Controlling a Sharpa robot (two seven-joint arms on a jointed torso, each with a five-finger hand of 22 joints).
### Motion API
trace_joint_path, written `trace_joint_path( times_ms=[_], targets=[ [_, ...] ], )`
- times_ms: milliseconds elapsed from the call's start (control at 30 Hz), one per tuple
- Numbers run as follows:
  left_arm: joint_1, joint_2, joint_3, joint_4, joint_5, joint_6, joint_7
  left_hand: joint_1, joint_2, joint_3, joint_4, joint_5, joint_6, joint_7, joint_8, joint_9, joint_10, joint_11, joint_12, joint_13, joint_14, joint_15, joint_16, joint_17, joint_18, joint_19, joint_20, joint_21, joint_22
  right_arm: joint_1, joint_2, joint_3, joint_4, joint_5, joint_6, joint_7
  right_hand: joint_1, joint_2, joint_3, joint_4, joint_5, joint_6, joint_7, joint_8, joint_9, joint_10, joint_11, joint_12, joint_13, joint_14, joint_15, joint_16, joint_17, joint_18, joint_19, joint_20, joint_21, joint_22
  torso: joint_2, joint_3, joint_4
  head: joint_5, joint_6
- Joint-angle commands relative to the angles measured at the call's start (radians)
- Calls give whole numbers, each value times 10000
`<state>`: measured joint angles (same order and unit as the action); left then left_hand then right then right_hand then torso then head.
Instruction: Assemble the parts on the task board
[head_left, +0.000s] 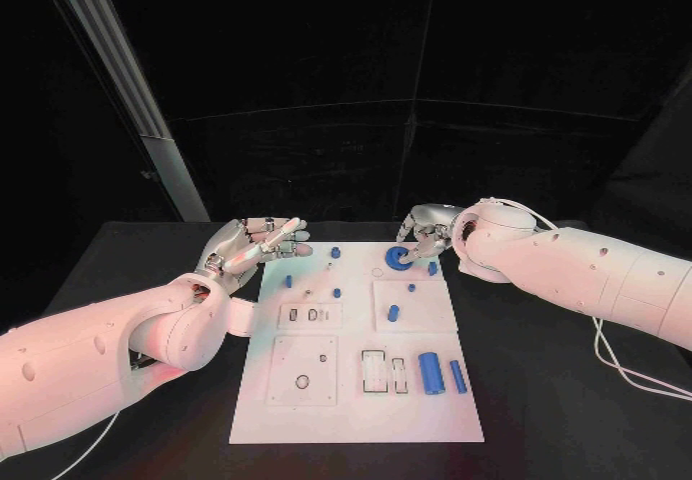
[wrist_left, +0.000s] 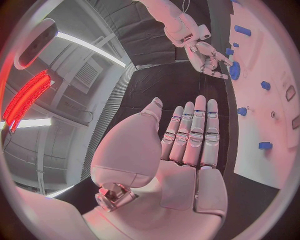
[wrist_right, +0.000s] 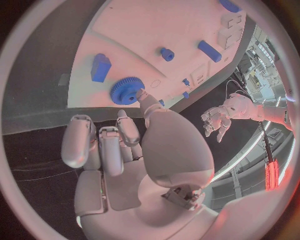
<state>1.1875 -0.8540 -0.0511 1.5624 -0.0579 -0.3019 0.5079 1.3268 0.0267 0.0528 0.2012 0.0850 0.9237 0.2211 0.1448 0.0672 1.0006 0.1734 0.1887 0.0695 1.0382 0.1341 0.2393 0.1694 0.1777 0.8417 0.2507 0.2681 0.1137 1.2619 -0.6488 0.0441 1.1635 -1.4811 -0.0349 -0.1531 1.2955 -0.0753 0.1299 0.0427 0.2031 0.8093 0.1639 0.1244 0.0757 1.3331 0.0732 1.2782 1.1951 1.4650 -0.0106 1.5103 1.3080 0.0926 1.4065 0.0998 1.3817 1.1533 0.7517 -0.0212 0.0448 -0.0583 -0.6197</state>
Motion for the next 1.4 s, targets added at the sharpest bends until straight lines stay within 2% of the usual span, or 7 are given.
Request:
trace_joint_path(
  times_ms=[33, 767, 800, 1033, 1100, 1200, 1400],
  targets=[
    [10, 10, -1, -4, -75, 157, 42, 53, 44, 6, -53, -18, 6, 51, -53, -13, -14, 15, -54, -14, -27, 9, -39, 12, 68, 57, -2, 50, -13, -2, 14, 3, 11, -198, 376, 111, 92, 16, -25, -37, 1, 110, -9, 95, 21, 93, 1, 66, 52, 778, 54, 69, 1280, -145, 36, -21, 58, 16, -3, -1, 6, -2, -6],
    [9, 17, -9, -36, -75, 174, 27, 53, 44, 6, -53, -18, 6, 51, -53, -13, -14, 15, -54, -14, -27, 9, -39, 12, 68, 57, -2, 50, -13, -105, 89, 1, -121, -367, 423, 173, 339, 310, 118, -181, 65, 473, -29, 392, 64, 138, -26, 156, 208, 788, 32, 95, 1355, -159, 39, -40, 128, 120, 8, 4, 6, -11, -47],
    [8, 18, -12, -44, -75, 179, 20, 53, 44, 6, -53, -18, 6, 51, -53, -13, -14, 15, -54, -14, -27, 9, -39, 12, 68, 57, -2, 50, -13, -114, 114, 1, -103, -502, 263, 213, 641, 578, 441, -390, -201, 824, -33, 595, 93, 175, -37, 195, 296, 787, 17, 95, 1363, -166, 40, -53, 161, 171, 3, 3, 11, -5, -62],
    [8, 13, -16, -52, -75, 182, 11, 53, 44, 6, -53, -18, 6, 51, -53, -13, -14, 15, -54, -14, -27, 9, -39, 12, 68, 57, -2, 50, -13, -147, 124, 1, 15, -1047, -567, 341, 1133, 939, 1153, -810, -236, 1481, -170, 935, 154, 292, -158, 315, 490, 807, -76, 130, 1462, -201, 112, -120, 272, 391, -5, -2, -1, 6, -60],
    [8, 12, -17, -56, -75, 183, 6, 60, 60, 7, -60, -17, 9, 50, -59, -12, -11, 14, -62, -15, -25, 8, -46, 17, 68, 62, -2, 47, -18, -158, 107, 1, 113, -1154, -920, 485, 1021, 932, 1276, -816, -140, 1585, -206, 984, 146, 321, -188, 328, 521, 811, -104, 136, 1481, -213, 136, -149, 307, 457, -5, -3, -6, 15, -66],
    [7, 12, -18, -63, -75, 184, 1, 60, 60, 7, -60, -17, 9, 50, -59, -12, -11, 14, -62, -15, -25, 8, -46, 17, 68, 62, -2, 47, -18, -165, 75, 2, 294, -1139, -1225, 649, 615, 757, 1263, -668, 163, 1550, -210, 946, 90, 338, -195, 318, 528, 817, -104, 144, 1506, -227, 159, -161, 341, 518, -4, 1, -6, 19, -66],
    [7, -9, -20, -51, -75, 188, -12, 60, 60, 7, -60, -17, 9, 50, -59, -12, -11, 14, -62, -15, -25, 8, -46, 17, 68, 62, -2, 47, -18, -168, -22, 4, 777, -947, -1585, 710, 301, 670, 1267, -513, 201, 1582, -233, 940, 51, 328, -210, 269, 492, 813, -118, 134, 1489, -225, 158, -170, 349, 524, -6, -14, 12, 15, -44]
  ],
)
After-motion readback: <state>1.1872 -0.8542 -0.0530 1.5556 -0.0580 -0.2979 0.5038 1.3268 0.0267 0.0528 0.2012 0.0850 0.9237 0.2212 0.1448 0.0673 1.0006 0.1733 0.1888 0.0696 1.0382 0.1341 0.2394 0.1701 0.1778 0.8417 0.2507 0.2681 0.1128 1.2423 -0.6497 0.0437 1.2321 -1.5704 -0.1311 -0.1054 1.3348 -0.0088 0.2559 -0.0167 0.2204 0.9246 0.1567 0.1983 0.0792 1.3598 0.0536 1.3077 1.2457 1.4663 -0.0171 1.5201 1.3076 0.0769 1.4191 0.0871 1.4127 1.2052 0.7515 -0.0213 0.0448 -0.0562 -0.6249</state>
